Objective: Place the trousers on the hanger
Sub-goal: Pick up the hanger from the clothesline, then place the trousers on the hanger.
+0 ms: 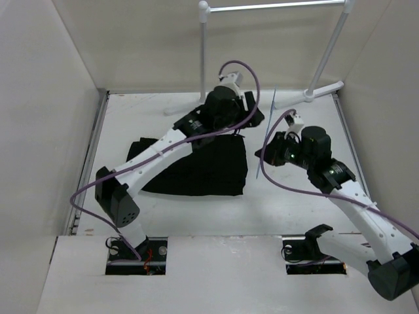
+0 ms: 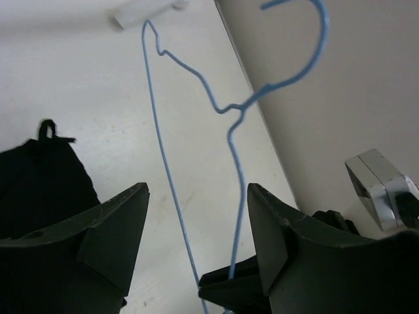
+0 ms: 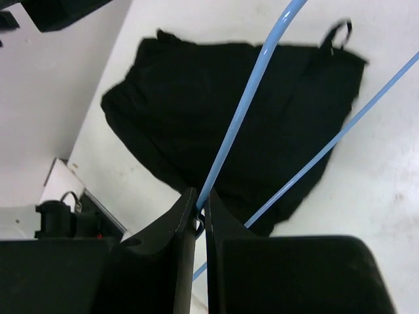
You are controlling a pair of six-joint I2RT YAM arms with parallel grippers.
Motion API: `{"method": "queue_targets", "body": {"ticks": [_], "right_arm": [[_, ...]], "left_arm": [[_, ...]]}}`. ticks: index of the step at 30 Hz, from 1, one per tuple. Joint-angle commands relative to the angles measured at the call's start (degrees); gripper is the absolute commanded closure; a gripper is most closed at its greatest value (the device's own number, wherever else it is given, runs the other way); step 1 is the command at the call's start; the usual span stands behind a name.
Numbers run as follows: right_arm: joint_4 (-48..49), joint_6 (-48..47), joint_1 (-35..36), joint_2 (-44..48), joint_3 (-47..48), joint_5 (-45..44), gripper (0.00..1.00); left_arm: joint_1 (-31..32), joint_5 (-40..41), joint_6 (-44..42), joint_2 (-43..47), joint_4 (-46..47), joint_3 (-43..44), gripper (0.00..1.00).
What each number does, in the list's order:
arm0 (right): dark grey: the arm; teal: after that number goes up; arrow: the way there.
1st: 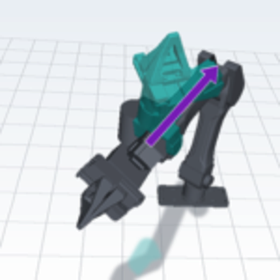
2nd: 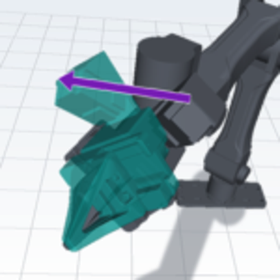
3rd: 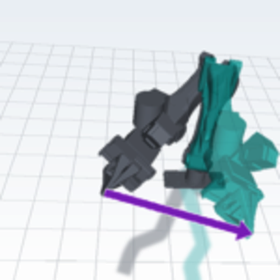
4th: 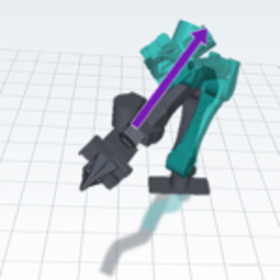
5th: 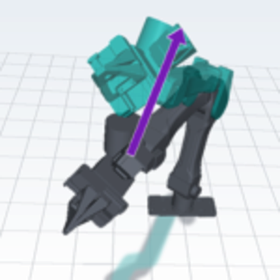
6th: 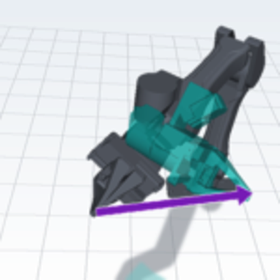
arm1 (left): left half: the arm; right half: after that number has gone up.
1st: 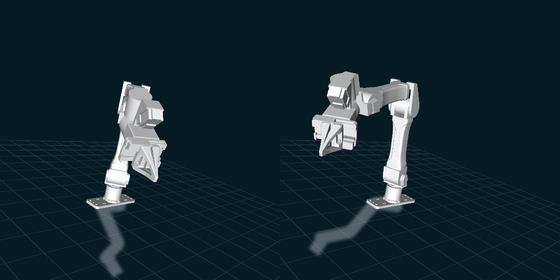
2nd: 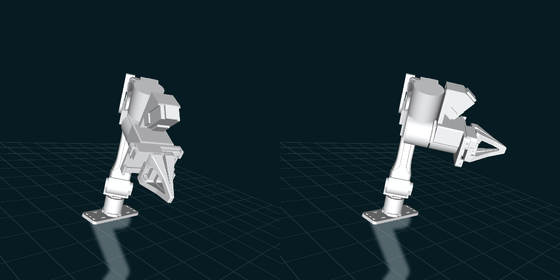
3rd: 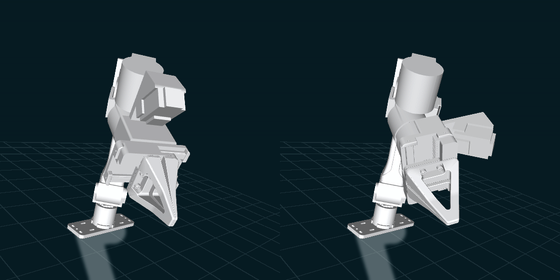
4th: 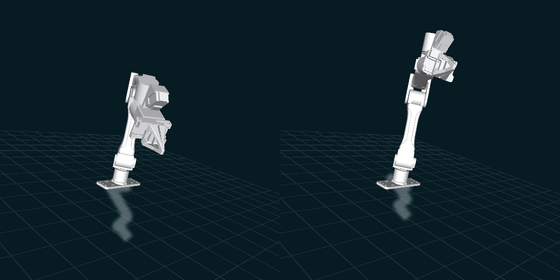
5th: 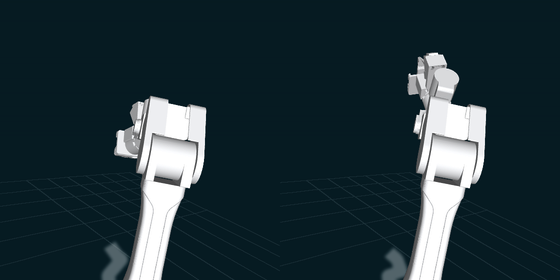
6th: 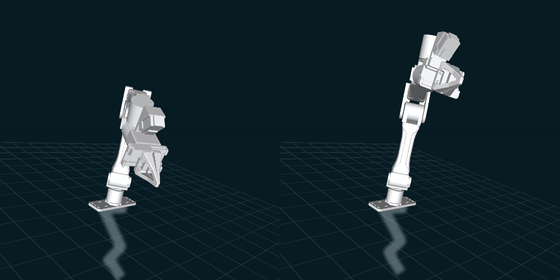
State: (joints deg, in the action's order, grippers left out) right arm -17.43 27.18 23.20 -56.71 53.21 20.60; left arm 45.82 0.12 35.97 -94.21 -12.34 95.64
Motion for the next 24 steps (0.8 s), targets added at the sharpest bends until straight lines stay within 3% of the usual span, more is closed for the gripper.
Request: {"method": "queue_targets", "body": {"ticks": [1, 9, 15, 20, 24], "right_arm": [[-1.0, 0.6, 1.4, 4.7, -3.3, -3.6, 0.96], [-4.7, 1.6, 3.4, 11.6, -7.6, -4.2, 0.96], [-8.1, 2.4, 4.9, 14.3, -8.2, -5.6, 0.95], [-11.6, 4.1, 5.1, 17.2, -9.2, -6.6, 0.95], [-17.9, 6.1, 5.1, 18.8, -9.4, -9.8, 0.95]], "left_arm": [[4.4, 0.8, -2.4, -2.6, -2.9, 4.2, 0.4], [9.9, 3.1, -3.0, -8.9, -4.0, 7.6, 0.44], [11.4, 5.2, -3.5, -12.4, -3.0, 9.9, 0.56], [11.3, 7.3, -3.4, -13.7, -1.6, 8.9, 0.87], [12.0, 13.9, -2.2, -10.7, 3.5, 2.7, 0.98]]}}
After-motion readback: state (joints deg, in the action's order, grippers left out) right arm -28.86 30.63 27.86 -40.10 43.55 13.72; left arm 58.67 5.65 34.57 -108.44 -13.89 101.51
